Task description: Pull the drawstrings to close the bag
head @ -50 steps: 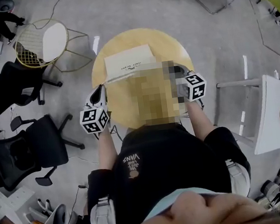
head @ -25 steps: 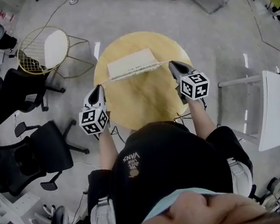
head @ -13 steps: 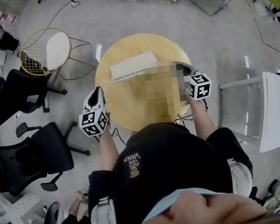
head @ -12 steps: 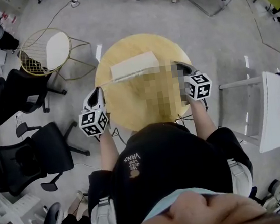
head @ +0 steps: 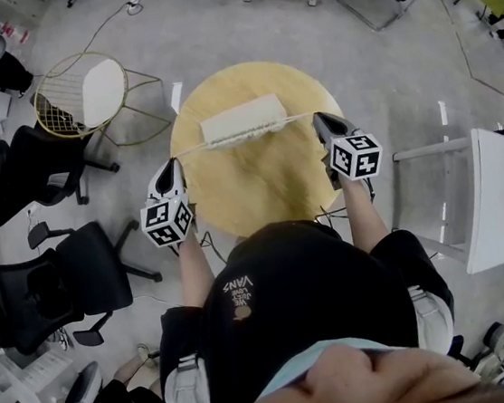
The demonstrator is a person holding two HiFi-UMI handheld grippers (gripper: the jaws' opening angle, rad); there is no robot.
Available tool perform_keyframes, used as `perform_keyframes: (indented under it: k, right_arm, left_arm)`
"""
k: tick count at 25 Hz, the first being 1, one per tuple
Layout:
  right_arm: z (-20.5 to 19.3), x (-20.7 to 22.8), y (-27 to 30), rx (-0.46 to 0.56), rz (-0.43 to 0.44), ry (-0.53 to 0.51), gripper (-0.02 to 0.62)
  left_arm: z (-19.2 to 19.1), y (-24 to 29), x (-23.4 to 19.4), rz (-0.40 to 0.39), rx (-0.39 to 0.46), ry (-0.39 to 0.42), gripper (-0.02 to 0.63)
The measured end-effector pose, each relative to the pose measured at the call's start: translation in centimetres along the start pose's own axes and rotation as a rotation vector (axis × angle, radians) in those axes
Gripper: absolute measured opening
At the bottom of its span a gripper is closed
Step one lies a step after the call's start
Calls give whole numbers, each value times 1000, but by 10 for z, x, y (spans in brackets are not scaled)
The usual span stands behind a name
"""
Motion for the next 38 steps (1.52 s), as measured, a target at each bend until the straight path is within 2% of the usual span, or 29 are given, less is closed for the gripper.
perform_keyframes:
  k: [38]
  right_arm:
    - [-14,38,-16,-11,-112,91,3]
  left_arm:
    - [-8,4,-15,5,-16,-25,20]
Point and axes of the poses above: the fingertips, and each gripper's own axes: y forward along the fingers, x to its right, z out of its top, the point moved 2 cm from there along -y, backward along the fingers, and after that the axes turned 4 degrees about -x, right-handed, at the moved point
